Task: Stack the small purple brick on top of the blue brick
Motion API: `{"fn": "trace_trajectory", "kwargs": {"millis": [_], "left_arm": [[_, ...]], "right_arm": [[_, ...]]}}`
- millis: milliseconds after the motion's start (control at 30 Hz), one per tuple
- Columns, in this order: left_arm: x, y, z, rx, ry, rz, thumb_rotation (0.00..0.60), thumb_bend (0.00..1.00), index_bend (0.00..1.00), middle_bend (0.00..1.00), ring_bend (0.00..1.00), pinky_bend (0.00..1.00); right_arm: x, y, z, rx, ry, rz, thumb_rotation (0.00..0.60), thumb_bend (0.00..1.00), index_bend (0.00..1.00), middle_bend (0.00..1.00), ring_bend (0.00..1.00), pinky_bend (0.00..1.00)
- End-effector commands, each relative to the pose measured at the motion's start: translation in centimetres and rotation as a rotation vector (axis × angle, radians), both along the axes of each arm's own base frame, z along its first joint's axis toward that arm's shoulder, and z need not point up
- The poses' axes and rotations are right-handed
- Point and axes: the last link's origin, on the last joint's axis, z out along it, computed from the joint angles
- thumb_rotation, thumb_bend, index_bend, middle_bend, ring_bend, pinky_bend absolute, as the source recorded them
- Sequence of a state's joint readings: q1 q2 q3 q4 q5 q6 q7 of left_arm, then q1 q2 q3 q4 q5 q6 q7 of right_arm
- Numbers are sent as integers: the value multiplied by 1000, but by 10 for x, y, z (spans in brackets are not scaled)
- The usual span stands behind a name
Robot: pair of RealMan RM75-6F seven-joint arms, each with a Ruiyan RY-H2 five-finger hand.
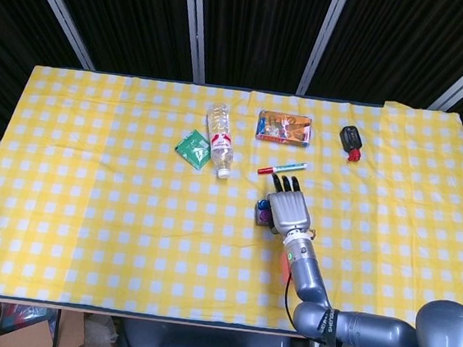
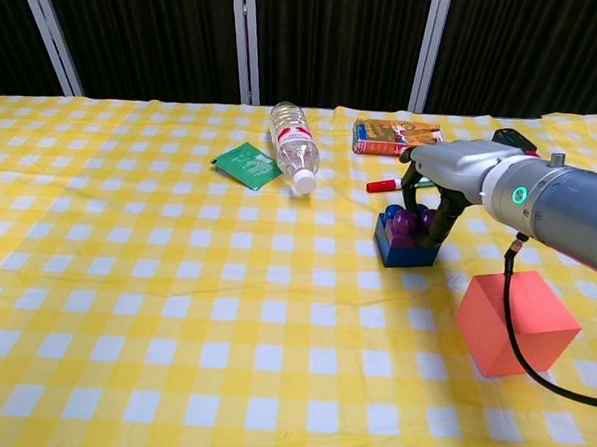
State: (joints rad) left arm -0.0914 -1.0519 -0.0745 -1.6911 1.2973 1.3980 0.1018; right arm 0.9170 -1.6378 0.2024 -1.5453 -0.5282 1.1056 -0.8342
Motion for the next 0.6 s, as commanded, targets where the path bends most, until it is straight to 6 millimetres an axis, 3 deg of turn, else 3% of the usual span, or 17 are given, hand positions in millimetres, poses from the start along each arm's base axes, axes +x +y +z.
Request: {"fn": "trace_trajectory", "kwargs": {"millis": [33,233,467,600], "left_arm": [[0,0,0,0,0,0,600,242,182,0,0,100],[0,0,-1,-2,3,1,600,243,182,0,0,100],[0,1,-1,-2,5,3,600,243,182,0,0,100],[0,0,-1,-2,6,2,600,243,182,0,0,100]], "right_arm": [[-3,0,-1,4,4,-3,600,498,582,0,0,0],[-5,-1,-3,11,-2,-3,600,534,561,0,0,0],[-1,2,1,53,-46,15,600,577,243,0,0,0],[0,2,5,52,-59,24,600,576,179,0,0,0]]}}
